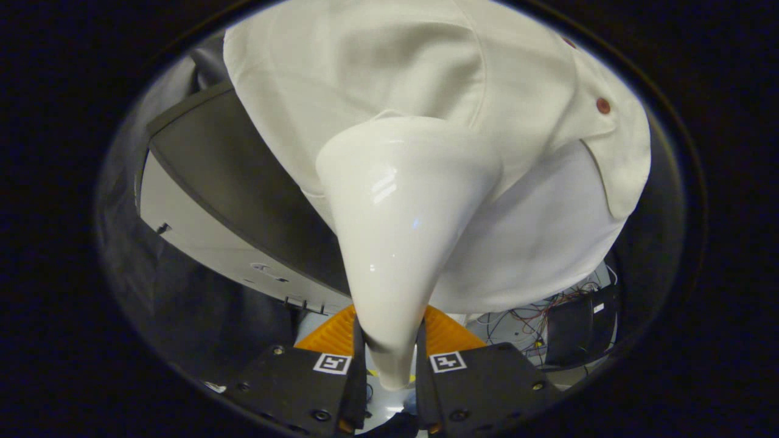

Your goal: Iron the clothes twice with a garment steamer, once on the left side and once on the right side.

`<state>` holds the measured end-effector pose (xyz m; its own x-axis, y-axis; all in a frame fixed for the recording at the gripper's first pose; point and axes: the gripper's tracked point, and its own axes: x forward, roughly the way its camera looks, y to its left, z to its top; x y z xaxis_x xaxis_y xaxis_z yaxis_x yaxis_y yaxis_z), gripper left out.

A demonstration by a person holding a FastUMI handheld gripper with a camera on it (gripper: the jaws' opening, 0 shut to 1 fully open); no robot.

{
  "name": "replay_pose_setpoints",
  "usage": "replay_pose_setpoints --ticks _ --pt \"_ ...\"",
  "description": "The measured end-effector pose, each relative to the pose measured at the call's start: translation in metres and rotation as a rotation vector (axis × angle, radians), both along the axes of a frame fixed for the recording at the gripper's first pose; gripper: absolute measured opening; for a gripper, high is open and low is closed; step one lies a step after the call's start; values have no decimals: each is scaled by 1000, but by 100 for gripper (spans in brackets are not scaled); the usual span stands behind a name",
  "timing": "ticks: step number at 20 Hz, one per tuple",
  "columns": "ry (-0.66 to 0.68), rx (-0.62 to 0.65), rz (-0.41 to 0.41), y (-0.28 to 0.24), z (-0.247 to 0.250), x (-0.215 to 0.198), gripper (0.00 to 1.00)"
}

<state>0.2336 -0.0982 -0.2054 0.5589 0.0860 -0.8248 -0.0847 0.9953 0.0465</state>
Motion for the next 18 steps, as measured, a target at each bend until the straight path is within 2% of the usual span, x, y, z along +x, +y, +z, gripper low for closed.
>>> replay_pose_setpoints --ticks 6,9,13,18 --pt "52 -14 -46 -3 -27 -24 33" --pt "43 -30 -30 -6 -25 -36 33" --pt "-7 -32 15 -11 13 -46 33" --pt "-114 -29 51 -11 83 -43 33"
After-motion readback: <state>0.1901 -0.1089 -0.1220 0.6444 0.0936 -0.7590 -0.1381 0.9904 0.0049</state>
